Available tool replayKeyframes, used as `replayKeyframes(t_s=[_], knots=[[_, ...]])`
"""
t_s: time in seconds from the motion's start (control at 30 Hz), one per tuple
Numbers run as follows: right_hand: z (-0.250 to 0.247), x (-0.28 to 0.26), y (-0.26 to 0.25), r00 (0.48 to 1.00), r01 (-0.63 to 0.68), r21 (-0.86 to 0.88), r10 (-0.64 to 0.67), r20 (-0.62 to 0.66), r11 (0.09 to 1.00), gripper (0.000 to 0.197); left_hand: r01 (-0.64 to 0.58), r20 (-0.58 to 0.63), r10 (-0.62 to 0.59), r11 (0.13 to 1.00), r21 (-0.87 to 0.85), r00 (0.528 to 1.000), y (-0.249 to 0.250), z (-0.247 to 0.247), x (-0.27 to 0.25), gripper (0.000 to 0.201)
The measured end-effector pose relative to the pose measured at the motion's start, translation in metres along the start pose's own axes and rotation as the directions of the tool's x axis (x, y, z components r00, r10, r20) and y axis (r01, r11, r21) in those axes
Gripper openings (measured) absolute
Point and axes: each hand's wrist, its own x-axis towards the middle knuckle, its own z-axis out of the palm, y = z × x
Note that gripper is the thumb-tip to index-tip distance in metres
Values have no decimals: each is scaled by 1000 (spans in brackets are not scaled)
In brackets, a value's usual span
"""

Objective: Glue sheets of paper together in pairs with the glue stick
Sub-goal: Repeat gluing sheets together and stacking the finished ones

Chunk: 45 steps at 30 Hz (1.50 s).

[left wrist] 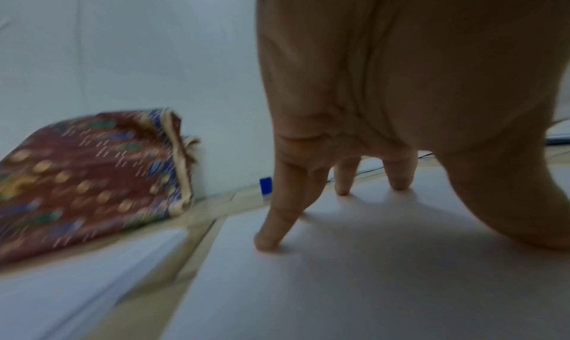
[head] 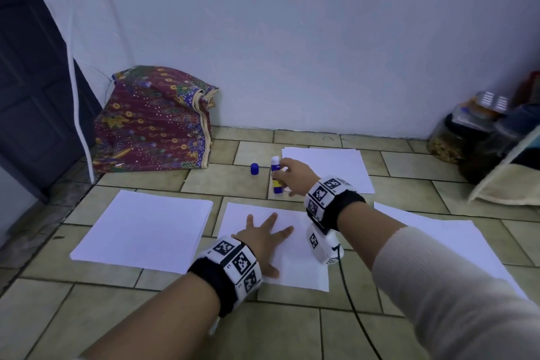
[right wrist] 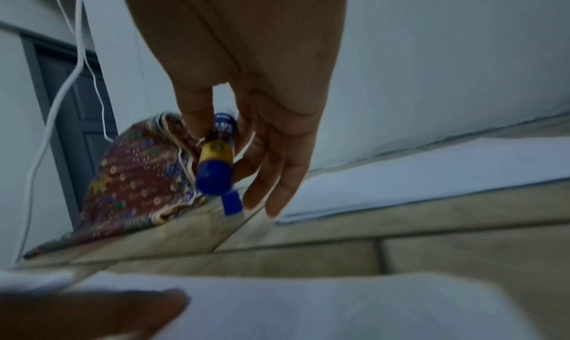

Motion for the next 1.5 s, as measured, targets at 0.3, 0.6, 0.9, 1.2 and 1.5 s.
replayKeyframes(t_s=[0.3, 0.6, 0.9, 1.2, 1.5], knots=[[-69, -57, 48, 989, -71, -26, 67, -135, 997, 25, -38, -157, 84, 960, 277, 984, 8, -25, -3, 95], [-46, -63, 70, 976, -46, 54, 56, -209, 997, 23, -34, -309, 85, 985, 168, 947, 20, -38, 17, 73], [-31, -48, 63, 964, 22, 18, -17, -266, 1000, 20, -45, -252, 60, 997, 65, 966, 24, -44, 31, 81], [-20, -34, 54, 976, 59, -143, -87, -199, 988, 19, -69, -281, 91, 994, 86, 956, 16, -36, 38, 92], [-27, -36, 50, 991, 119, -400, -134, -11, 909, 27, -62, -286, 104, 986, 153, 953, 13, -35, 36, 91]])
